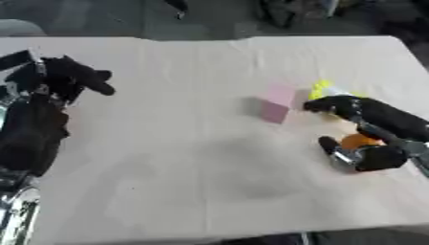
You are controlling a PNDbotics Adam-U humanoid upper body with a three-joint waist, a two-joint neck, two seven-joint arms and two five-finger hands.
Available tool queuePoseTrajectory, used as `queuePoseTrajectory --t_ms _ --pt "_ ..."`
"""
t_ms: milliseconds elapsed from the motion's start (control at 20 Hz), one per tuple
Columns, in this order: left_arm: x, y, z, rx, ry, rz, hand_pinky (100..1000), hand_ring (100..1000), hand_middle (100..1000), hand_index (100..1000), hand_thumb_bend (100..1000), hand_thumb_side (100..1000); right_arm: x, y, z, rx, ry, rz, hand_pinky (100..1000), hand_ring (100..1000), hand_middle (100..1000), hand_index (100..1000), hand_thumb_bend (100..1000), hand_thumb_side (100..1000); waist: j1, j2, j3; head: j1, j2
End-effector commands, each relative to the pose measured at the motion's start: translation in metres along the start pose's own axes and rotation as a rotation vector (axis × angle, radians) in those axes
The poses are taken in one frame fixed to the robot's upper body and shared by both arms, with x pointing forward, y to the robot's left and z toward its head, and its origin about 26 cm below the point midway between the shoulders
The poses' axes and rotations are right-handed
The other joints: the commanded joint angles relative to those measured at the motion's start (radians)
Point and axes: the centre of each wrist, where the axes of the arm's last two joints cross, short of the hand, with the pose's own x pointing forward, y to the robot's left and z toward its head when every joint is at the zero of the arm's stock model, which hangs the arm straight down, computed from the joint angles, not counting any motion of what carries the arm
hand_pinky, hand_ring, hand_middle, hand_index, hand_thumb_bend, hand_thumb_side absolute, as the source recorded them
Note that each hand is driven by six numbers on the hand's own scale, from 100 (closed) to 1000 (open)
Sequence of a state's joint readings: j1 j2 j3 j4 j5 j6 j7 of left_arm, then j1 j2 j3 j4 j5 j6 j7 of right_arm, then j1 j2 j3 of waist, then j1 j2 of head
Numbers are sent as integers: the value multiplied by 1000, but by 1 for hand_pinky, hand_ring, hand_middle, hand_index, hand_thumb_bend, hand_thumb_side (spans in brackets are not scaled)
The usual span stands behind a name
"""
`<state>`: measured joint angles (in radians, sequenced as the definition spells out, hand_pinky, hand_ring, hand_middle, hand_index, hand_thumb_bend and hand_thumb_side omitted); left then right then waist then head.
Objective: Pick up the objects with one hand, pass them to the other hand, and then place them into the box on the other side of the table.
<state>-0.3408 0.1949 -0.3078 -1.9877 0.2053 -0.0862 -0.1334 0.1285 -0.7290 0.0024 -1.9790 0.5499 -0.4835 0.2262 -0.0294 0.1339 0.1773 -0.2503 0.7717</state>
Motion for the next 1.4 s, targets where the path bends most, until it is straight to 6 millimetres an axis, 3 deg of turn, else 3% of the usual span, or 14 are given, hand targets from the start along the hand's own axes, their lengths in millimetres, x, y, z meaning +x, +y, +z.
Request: queuePoseTrajectory --t_ms 50,550,1400 --pt "5 5 0 3 -12 -23 827 572 501 655 769 642 5 -1 0 56 -10 25 875 815 837 958 100 970 1 -21 -6 -1 -2" --pt "4 6 2 1 -9 -24 833 588 509 658 754 642 -2 11 14 114 108 22 874 825 836 948 100 930 3 -23 -19 3 -2" --pt "3 6 4 -1 0 -28 835 598 514 660 751 644 -16 18 41 55 287 8 873 831 832 946 100 850 8 -31 -40 9 -2"
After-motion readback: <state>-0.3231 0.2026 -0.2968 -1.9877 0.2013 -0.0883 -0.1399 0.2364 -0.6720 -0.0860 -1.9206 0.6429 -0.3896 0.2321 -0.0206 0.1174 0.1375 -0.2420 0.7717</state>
